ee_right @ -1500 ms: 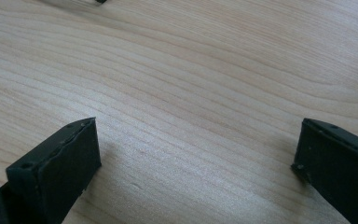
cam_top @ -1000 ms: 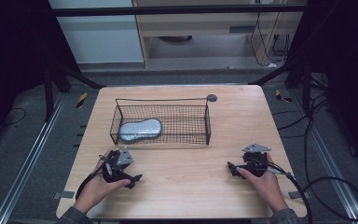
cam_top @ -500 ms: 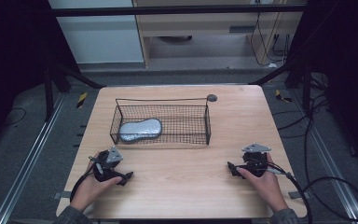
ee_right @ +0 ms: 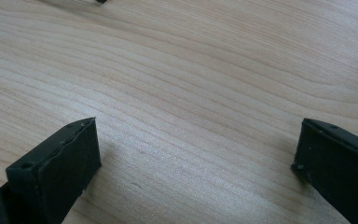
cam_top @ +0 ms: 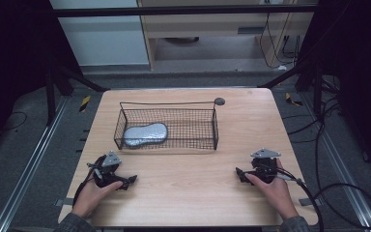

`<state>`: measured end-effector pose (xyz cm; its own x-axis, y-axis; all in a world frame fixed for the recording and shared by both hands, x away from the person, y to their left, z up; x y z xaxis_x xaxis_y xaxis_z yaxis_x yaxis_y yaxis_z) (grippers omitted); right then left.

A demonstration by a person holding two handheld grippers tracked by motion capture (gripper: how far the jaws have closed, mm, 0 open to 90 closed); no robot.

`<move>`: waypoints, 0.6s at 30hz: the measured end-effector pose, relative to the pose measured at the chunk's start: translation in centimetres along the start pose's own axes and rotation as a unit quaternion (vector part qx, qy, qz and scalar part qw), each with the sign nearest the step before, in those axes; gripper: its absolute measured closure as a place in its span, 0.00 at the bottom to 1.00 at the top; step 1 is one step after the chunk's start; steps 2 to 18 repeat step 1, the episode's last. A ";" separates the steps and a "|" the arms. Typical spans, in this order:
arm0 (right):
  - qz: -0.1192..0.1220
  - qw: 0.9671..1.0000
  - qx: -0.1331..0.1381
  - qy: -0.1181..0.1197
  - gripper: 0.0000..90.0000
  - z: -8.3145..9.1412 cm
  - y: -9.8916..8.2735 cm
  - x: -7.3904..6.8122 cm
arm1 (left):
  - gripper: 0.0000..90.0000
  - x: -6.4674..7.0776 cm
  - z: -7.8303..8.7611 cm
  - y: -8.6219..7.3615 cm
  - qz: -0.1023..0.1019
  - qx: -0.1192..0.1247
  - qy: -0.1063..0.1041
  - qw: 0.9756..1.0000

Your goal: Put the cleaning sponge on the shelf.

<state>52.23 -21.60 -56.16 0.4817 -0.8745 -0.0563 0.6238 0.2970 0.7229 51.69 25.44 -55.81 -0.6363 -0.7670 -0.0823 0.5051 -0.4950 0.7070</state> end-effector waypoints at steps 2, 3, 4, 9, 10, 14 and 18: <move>0.000 1.000 0.000 0.000 0.00 0.0 0.0 0.0 | 0.00 0.0 0.0 0.0 0.000 0.000 0.000 1.000; 0.000 1.000 0.000 0.000 0.00 0.0 0.0 0.0 | 0.00 0.0 0.0 0.0 0.000 0.000 0.000 1.000; 0.000 1.000 0.000 0.000 0.00 0.0 0.0 0.0 | 0.00 0.0 0.0 0.0 0.000 0.000 0.000 1.000; 0.000 1.000 0.000 0.000 0.00 0.0 0.0 0.0 | 0.00 0.0 0.0 0.0 0.000 0.000 0.000 1.000; 0.000 1.000 0.000 0.000 0.00 0.0 0.0 0.0 | 0.00 0.0 0.0 0.0 0.000 0.000 0.000 1.000; 0.000 1.000 0.000 0.000 0.00 0.0 0.0 0.0 | 0.00 0.0 0.0 0.0 0.000 0.000 0.000 1.000; 0.000 1.000 0.000 0.000 0.00 0.0 0.0 0.0 | 0.00 0.0 0.0 0.0 0.000 0.000 0.000 1.000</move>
Point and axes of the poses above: each handheld gripper's, and its own axes: z roughly backward along the jaws, y roughly out of its top, x roughly to its right, the point moved 7 cm from there along -z, roughly forward along the jaws, and after that the axes turned 5 degrees about y, right-handed, at the moved point
